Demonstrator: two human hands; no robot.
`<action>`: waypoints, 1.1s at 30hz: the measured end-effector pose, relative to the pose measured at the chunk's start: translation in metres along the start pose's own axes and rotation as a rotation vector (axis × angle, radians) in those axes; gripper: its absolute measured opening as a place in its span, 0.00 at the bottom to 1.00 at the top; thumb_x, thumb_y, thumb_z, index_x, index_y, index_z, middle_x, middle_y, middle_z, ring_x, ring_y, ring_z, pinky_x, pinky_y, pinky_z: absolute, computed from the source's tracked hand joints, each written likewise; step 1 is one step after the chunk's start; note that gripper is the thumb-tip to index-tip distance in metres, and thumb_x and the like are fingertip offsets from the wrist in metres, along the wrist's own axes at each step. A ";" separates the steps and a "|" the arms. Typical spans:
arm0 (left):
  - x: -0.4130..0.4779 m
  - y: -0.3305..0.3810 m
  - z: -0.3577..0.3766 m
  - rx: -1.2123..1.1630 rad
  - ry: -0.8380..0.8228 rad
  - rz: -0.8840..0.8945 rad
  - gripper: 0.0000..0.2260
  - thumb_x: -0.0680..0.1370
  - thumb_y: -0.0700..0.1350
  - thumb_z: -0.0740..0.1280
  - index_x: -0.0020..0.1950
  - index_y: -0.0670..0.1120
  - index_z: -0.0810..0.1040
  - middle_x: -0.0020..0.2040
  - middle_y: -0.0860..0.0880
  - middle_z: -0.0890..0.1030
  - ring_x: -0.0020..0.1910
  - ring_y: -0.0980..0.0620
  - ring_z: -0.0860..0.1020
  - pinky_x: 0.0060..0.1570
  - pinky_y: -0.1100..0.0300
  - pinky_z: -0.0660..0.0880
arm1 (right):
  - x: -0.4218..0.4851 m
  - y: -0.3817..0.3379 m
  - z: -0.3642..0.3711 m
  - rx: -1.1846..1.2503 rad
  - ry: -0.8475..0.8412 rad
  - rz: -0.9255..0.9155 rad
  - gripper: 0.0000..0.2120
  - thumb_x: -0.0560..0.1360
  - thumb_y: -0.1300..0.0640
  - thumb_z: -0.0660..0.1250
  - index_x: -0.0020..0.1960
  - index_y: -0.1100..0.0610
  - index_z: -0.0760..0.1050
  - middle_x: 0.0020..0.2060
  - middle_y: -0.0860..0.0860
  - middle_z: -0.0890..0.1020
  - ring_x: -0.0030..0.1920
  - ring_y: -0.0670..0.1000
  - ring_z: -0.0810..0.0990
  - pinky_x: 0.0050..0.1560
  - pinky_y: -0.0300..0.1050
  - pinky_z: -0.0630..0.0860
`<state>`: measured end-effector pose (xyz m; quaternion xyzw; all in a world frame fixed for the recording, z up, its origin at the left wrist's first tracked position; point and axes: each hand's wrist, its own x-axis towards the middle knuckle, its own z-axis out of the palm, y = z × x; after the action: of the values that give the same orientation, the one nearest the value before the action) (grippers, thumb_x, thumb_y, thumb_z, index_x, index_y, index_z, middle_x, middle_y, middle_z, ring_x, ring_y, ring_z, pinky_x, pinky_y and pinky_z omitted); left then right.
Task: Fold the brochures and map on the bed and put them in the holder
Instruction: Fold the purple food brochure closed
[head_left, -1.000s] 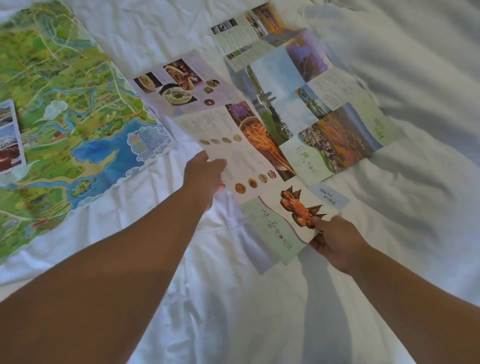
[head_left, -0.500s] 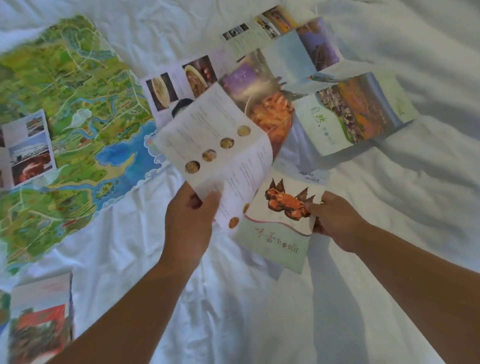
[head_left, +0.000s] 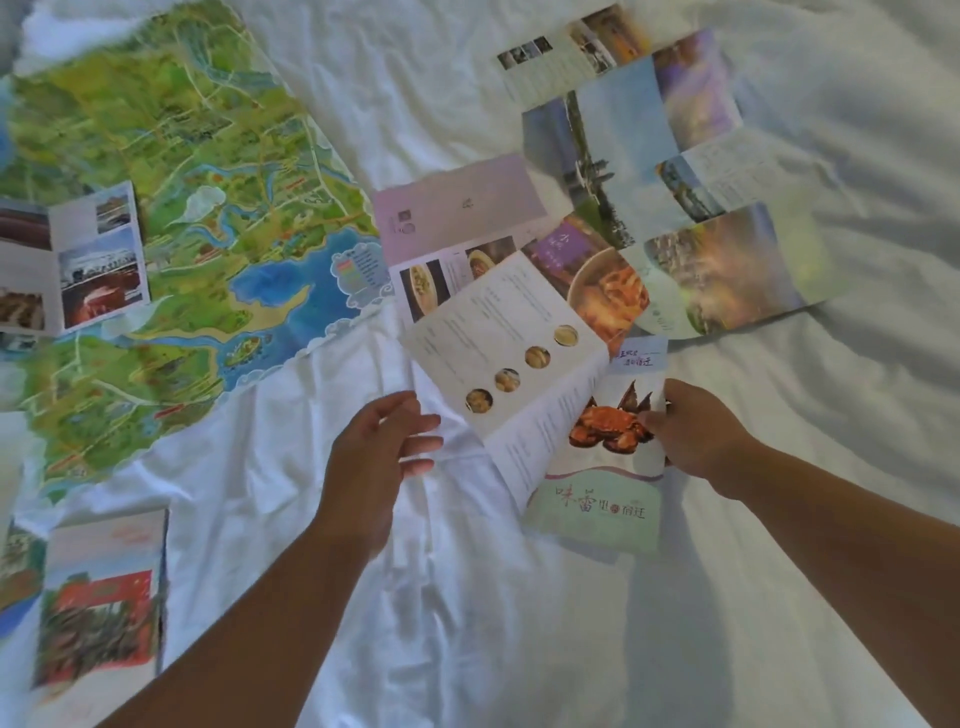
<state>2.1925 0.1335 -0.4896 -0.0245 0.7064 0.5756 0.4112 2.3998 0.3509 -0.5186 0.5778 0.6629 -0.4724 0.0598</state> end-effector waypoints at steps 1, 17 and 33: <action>0.006 0.004 0.000 0.005 0.024 0.005 0.07 0.80 0.46 0.66 0.56 0.48 0.78 0.46 0.46 0.86 0.41 0.50 0.84 0.40 0.55 0.77 | 0.000 0.001 -0.001 -0.003 0.007 -0.003 0.05 0.79 0.63 0.63 0.51 0.54 0.76 0.46 0.55 0.81 0.46 0.57 0.80 0.49 0.54 0.79; 0.057 0.052 0.016 0.737 0.086 0.283 0.07 0.76 0.52 0.69 0.46 0.50 0.82 0.40 0.54 0.83 0.38 0.54 0.79 0.34 0.60 0.71 | 0.001 0.002 -0.005 -0.031 0.035 0.049 0.06 0.79 0.61 0.63 0.54 0.58 0.76 0.50 0.56 0.81 0.50 0.59 0.80 0.54 0.58 0.79; 0.036 0.025 0.042 1.068 0.060 0.351 0.08 0.80 0.50 0.63 0.51 0.50 0.79 0.53 0.50 0.83 0.44 0.53 0.74 0.45 0.61 0.70 | -0.009 -0.003 0.002 0.155 0.028 0.066 0.05 0.78 0.61 0.62 0.48 0.54 0.76 0.45 0.55 0.83 0.45 0.58 0.84 0.49 0.60 0.82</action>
<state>2.1792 0.1927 -0.4921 0.2886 0.9045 0.1970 0.2444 2.3999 0.3434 -0.5121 0.6086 0.6058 -0.5120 0.0212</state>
